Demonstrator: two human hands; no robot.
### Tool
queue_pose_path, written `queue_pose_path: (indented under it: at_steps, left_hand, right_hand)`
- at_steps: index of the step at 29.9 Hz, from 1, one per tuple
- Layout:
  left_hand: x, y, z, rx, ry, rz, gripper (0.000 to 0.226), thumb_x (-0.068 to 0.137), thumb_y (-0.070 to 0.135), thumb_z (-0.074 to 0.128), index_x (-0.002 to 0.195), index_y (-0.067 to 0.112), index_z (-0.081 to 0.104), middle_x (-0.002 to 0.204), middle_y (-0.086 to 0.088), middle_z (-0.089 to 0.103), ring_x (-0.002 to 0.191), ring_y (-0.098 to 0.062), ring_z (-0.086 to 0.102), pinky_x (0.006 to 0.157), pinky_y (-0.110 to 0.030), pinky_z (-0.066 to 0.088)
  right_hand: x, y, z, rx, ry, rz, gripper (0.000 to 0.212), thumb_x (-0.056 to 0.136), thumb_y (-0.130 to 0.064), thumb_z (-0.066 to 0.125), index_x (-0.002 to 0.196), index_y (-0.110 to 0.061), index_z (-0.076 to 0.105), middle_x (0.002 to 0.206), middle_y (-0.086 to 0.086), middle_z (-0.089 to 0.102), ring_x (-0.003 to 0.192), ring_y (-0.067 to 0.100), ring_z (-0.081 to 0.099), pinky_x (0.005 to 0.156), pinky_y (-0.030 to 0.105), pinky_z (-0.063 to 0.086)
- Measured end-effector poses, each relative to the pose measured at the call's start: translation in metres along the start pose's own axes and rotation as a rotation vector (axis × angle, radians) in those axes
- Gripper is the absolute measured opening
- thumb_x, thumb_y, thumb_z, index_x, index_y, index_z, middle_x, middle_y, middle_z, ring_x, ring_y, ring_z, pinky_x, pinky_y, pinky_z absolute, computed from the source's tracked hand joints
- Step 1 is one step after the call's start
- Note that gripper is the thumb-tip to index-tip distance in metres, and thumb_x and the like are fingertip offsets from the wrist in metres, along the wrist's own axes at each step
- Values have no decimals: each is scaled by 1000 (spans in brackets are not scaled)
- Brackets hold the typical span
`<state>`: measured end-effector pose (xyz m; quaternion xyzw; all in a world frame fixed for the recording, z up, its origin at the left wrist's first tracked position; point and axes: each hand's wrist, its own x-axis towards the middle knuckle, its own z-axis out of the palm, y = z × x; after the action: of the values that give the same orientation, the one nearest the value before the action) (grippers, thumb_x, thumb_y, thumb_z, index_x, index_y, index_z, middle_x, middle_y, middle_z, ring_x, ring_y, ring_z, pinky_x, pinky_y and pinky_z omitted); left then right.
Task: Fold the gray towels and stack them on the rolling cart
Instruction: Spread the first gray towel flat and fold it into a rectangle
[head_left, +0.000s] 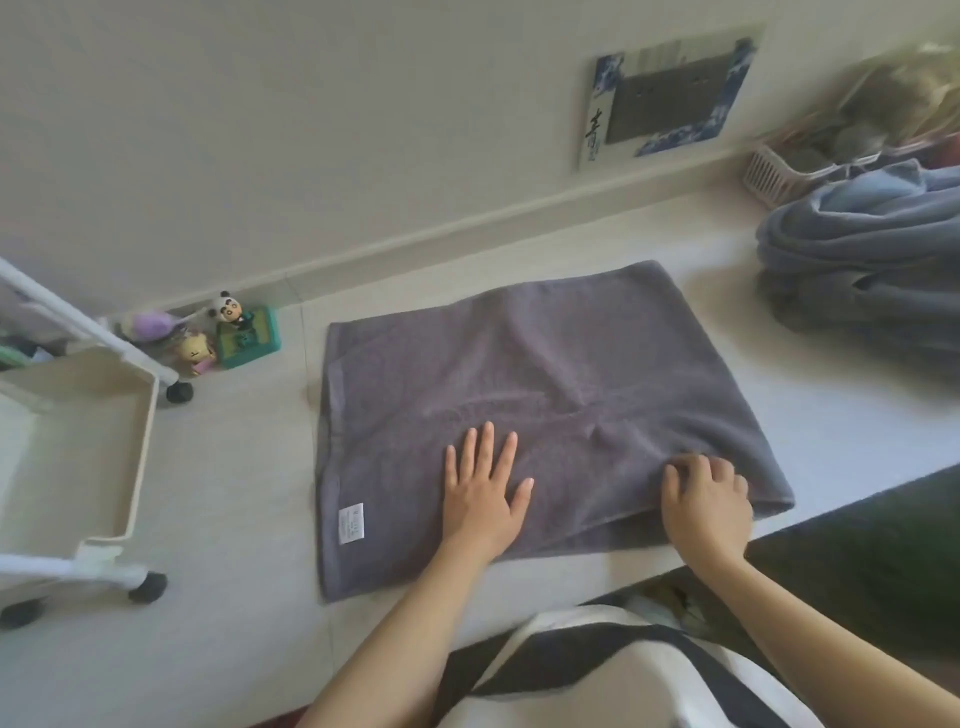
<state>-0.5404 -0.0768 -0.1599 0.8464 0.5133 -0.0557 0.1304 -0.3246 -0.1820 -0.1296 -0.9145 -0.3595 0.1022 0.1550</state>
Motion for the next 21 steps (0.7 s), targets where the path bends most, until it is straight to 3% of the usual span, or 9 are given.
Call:
queue_pose_path:
  at_steps: [5,7,10,12,15,18,21]
  left_hand:
    - [13,2,-6,61,4,-81,74,85,60,11,151,26,12,159,-10,3,146,-29,3,116,-46,-4]
    - [19,8,-12,67,-7,-165,72,89,58,21,151,24,11,159,-15,-1,146,-30,-3,116,-48,-6]
    - [26,27,-19,-7,77,-147,72,87,54,28,147,13,30,157,-22,5,146,-34,1,116,-48,-5]
    - [27,36,-14,-51,102,-36,77,84,56,17,149,16,24,158,-18,3,146,-32,1,116,-47,-4]
    - [24,43,-2,-14,1,-10,81,79,62,0,151,27,5,159,-12,-5,146,-28,-6,116,-49,-8]
    - [24,37,-1,-7,-25,-56,84,75,65,-7,151,30,2,159,-8,-8,146,-25,-10,115,-47,-10]
    - [31,43,-7,-79,-80,-98,64,94,60,13,151,33,6,159,-4,-9,146,-22,-12,116,-46,-10]
  right_hand:
    - [21,17,-12,59,-107,-74,34,95,-37,45,125,-23,54,139,5,46,125,27,40,100,41,38]
    - [33,12,-20,141,-208,-133,37,96,-36,44,130,-24,52,143,1,44,128,24,40,100,40,40]
    - [43,12,-31,268,-138,-152,25,96,-25,48,116,-15,59,116,3,59,97,16,53,78,26,41]
    - [43,14,-29,342,-28,-13,16,95,-23,48,103,-13,58,100,2,54,80,12,48,68,22,36]
    - [49,21,-28,591,-48,304,15,96,-25,49,98,-10,49,82,4,50,62,11,47,53,19,33]
    - [54,14,-31,834,-87,438,25,95,-24,53,116,-19,41,96,1,52,83,16,55,63,21,41]
    - [63,9,-30,954,-82,493,36,93,-25,56,126,-22,43,113,3,54,98,23,57,80,31,48]
